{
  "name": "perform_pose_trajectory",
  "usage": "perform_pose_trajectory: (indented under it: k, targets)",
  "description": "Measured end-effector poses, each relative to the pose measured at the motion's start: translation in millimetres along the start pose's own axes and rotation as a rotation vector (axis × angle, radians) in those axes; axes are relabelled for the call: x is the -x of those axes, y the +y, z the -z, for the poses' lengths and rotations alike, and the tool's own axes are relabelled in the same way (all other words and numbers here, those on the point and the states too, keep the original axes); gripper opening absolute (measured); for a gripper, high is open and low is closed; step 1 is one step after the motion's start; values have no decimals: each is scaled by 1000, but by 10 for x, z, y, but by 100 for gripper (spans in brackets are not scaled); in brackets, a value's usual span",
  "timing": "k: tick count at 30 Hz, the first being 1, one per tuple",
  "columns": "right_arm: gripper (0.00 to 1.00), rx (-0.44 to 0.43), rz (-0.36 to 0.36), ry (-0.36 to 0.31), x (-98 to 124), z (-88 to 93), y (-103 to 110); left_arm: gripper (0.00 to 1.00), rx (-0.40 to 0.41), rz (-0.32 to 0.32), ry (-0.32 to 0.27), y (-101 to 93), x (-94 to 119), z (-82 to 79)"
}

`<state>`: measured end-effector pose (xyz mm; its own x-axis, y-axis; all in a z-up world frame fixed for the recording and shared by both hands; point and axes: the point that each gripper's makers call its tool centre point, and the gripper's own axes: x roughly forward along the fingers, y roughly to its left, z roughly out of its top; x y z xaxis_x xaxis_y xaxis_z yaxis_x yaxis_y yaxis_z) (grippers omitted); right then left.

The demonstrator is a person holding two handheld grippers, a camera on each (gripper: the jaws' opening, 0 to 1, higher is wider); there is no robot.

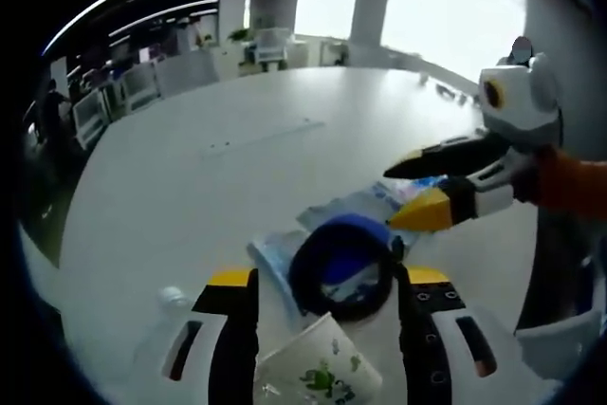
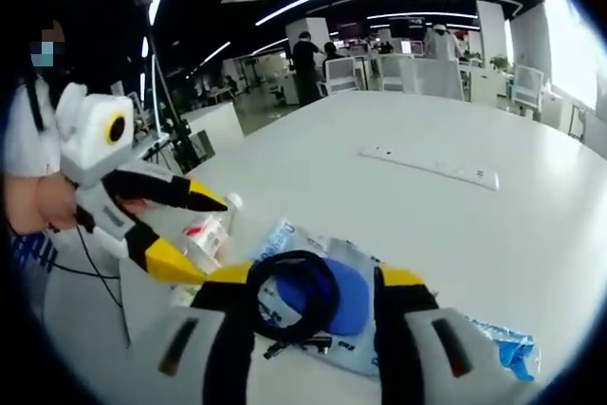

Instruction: Arrange the tabletop items into an orderly group along one side of the table until the central work area is clear of visible clutter.

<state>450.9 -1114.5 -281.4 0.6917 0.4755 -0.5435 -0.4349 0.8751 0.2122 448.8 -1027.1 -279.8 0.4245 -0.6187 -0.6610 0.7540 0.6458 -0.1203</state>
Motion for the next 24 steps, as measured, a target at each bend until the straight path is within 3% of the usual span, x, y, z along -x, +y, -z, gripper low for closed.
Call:
perform_pose_trajectory:
  k: [24]
  targets:
    - [41,-5,-25,37,-227,122,-37,46,-28,28,71,-49,-281,117]
